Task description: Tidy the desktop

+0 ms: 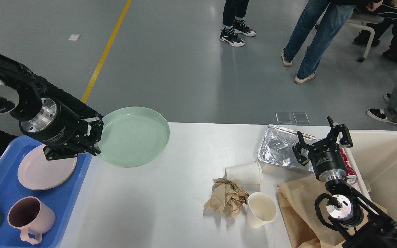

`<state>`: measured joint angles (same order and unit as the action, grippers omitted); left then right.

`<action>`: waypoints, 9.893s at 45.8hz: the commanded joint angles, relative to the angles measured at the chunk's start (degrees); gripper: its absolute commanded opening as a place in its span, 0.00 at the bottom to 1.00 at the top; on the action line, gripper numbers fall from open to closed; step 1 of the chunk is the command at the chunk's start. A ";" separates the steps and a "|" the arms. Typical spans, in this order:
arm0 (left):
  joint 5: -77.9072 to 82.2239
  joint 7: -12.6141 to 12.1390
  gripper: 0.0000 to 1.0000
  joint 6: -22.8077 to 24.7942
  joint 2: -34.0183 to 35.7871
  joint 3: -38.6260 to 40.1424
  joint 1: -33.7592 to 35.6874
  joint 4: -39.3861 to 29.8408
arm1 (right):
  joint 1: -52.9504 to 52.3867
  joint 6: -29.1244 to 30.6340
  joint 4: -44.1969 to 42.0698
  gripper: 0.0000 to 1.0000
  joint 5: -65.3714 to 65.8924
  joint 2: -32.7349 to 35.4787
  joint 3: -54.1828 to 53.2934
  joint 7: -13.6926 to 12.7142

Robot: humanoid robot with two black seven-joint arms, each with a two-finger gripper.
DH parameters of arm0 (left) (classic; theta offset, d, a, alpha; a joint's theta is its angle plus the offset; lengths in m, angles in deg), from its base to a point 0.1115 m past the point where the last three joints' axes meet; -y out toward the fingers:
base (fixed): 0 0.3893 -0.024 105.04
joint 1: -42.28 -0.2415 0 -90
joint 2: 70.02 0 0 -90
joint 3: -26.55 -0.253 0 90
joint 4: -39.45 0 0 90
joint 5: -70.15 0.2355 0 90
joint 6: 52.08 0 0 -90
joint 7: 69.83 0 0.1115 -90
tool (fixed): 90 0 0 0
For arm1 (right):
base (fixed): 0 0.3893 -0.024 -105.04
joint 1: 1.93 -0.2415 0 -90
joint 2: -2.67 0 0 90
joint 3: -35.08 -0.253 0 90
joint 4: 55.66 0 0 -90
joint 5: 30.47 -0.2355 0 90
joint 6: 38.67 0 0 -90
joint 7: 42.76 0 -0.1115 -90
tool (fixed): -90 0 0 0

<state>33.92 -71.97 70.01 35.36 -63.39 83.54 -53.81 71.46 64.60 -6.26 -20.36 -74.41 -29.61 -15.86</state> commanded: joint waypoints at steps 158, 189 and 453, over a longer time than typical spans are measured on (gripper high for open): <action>11.53 -8.58 0.97 -13.46 27.34 92.44 -77.36 58.98 | 0.00 0.00 0.00 1.00 0.00 0.00 0.00 0.00; 32.80 15.59 0.97 -8.54 -1.05 156.82 -110.94 46.51 | 0.09 0.00 0.09 1.00 0.00 0.00 0.00 0.00; 34.47 9.53 0.97 3.77 -8.70 166.59 -112.71 52.03 | -41.90 4.83 -1.05 1.00 -0.44 26.89 72.73 -3.87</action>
<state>68.40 -62.35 73.78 26.68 103.19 -29.18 -1.79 42.39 69.01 -7.08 -20.73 -50.05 20.08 -19.64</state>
